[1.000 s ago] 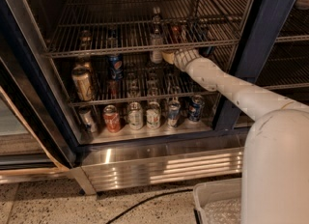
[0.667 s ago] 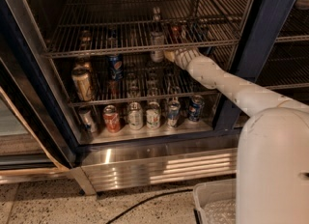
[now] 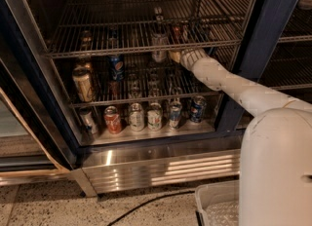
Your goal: Pick coke can from middle shelf of fridge
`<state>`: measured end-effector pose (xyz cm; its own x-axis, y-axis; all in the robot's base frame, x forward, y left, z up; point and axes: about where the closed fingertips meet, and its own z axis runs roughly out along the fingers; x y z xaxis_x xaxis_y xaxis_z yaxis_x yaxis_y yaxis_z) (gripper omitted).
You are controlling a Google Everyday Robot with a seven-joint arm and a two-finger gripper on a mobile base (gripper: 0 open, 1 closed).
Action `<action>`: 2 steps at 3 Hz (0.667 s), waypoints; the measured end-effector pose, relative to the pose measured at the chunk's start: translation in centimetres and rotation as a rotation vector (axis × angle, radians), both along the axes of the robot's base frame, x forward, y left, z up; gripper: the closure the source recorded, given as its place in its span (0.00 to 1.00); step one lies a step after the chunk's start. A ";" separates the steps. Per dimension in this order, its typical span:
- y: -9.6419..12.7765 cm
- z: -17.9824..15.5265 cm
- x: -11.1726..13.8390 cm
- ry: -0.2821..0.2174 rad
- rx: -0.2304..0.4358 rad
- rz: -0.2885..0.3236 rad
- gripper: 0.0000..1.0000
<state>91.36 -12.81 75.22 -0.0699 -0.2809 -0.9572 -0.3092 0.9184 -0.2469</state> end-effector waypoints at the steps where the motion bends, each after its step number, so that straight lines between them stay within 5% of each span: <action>1: 0.0 0.0 0.0 0.000 0.000 0.000 0.40; 2: 0.4 0.4 0.7 -0.014 0.008 -0.001 0.43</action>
Offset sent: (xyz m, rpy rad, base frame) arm 0.0166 0.0049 0.0098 0.0181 -0.0360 -0.0073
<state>92.08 -12.41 75.57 -0.0563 -0.2731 -0.9603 -0.3048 0.9207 -0.2439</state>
